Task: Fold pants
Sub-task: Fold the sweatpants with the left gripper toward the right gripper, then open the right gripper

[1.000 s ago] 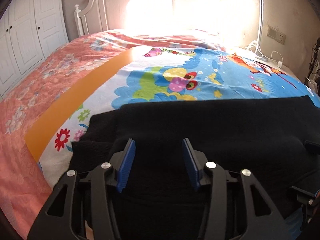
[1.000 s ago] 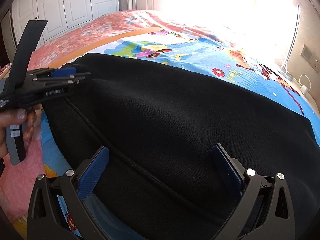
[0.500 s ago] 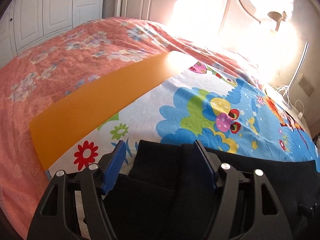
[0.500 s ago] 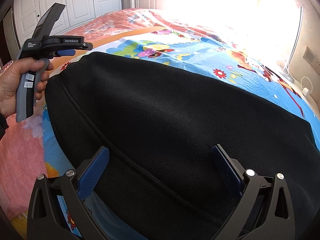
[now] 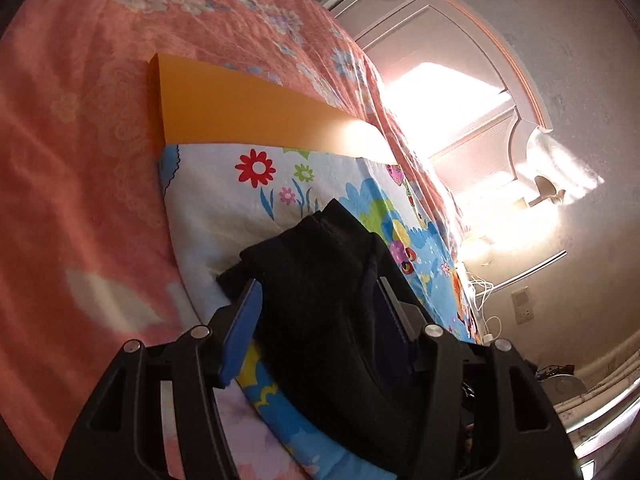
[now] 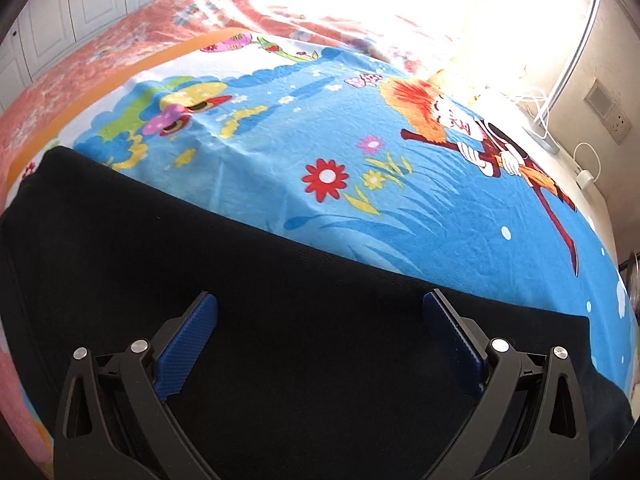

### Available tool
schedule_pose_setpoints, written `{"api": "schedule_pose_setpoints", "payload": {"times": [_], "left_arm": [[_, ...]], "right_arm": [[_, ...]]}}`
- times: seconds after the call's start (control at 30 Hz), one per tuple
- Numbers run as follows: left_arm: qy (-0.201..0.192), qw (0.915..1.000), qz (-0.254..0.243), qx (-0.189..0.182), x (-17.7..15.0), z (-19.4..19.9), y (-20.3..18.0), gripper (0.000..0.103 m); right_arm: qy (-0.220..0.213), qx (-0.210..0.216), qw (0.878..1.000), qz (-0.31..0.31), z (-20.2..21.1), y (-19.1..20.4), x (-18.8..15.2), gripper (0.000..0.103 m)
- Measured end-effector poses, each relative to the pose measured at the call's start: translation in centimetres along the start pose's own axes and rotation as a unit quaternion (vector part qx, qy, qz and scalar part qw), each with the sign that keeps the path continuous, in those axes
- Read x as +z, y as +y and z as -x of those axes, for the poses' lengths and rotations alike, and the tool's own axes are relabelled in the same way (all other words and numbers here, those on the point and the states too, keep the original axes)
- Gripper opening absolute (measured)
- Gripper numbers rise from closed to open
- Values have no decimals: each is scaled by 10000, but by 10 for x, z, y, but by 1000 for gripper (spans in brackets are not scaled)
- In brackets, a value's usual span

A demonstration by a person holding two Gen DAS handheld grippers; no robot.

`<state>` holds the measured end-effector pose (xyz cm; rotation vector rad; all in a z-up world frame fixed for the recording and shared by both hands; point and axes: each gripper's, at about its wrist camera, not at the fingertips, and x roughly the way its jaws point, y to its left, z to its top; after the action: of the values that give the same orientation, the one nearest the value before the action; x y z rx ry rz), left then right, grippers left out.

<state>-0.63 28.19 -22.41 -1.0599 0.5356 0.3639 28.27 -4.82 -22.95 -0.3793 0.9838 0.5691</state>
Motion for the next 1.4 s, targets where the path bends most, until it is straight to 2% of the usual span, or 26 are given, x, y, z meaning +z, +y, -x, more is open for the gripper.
{"api": "schedule_pose_setpoints", "payload": {"times": [0.07, 0.17, 0.2, 0.23, 0.27, 0.3, 0.4, 0.47, 0.5, 0.57, 0.6, 0.63, 0.67, 0.77, 0.83, 0.87, 0.9, 0.93, 0.97, 1.03, 1.07, 1.1, 1.13, 1.23, 1.3, 1.4], "left_arm": [[211, 9996, 174, -111, -12, -4, 10, 57], [375, 9987, 172, -291, -27, -12, 12, 53], [380, 9986, 135, -354, -30, -13, 10, 52], [378, 9983, 120, -425, -33, -14, 8, 52], [386, 9981, 132, -463, -35, -15, 7, 52], [370, 9982, 139, -441, -37, -15, 5, 52], [445, 9963, 186, -708, -43, -16, 0, 49], [497, 9964, 107, -680, -48, -18, -6, 48], [572, 9956, 120, -731, -51, -22, -8, 44], [762, 9941, 181, -746, -55, -32, -9, 35], [884, 9928, 202, -780, -57, -39, -8, 27], [955, 9921, 268, -762, -60, -45, -5, 12], [1002, 9915, 366, -743, -62, -49, -1, 6], [859, 9917, 388, -878, -66, -43, 1, 6], [803, 9913, 446, -947, -67, -40, 0, 8], [788, 9908, 594, -922, -68, -39, 3, 12], [818, 9887, 753, -1003, -69, -39, 5, 24], [884, 9853, 838, -1202, -70, -42, 6, 29], [965, 9832, 846, -1301, -71, -44, 4, 29], [1088, 9832, 793, -1234, -77, -49, -2, 29], [1161, 9821, 795, -1252, -80, -51, -4, 29], [1172, 9824, 796, -1219, -81, -53, -6, 22], [1153, 9836, 729, -1183, -82, -54, -9, 5], [1038, 9856, 666, -1155, -81, -49, -13, 5], [969, 9865, 628, -1163, -78, -43, -19, 5], [894, 9877, 515, -1173, -77, -35, -26, 5]], "right_arm": [[27, 25, 10000, 64, 1, -1, 0, 99], [36, -50, 10000, -54, 11, 4, -3, 98], [-15, 213, 9995, -238, 21, 4, -6, 98], [-88, 665, 9968, -426, 33, 6, -12, 98], [-144, 1105, 9926, -484, 46, 11, -20, 98], [-220, 1332, 9900, -408, 60, 19, -30, 98], [-305, 1606, 9861, -295, 91, 41, -63, 98], [-280, 1804, 9828, -258, 100, 57, -82, 97], [-323, 1729, 9844, -43, 103, 69, -90, 90], [-369, 1269, 9890, 670, 100, 99, -103, 83], [-325, 1088, 9881, 1038, 94, 112, -109, 70], [-300, 846, 9879, 1264, 88, 120, -114, 68], [-319, 753, 9880, 1313, 83, 121, -117, 67], [-396, 809, 9883, 1231, 88, 116, -115, 62], [-695, 813, 9855, 1320, 100, 120, -112, 62], [-877, 537, 9837, 1476, 104, 128, -112, 76], [-1031, 342, 9797, 1685, 106, 137, -115, 92], [-1137, 334, 9735, 1956, 107, 147, -118, 92], [-1122, 345, 9687, 2186, 105, 156, -119, 89], [-1029, 394, 9651, 2374, 97, 167, -122, 80], [-953, 428, 9657, 2377, 92, 169, -121, 71], [-868, 470, 9665, 2369, 87, 170, -120, 65], [-812, 476, 9667, 2378, 81, 171, -119, 62], [-852, 582, 9657, 2384, 82, 166, -117, 50], [-769, 925, 9676, 2219, 88, 159, -112, 22], [-802, 1092, 9671, 2152, 95, 155, -113, 15]]}}
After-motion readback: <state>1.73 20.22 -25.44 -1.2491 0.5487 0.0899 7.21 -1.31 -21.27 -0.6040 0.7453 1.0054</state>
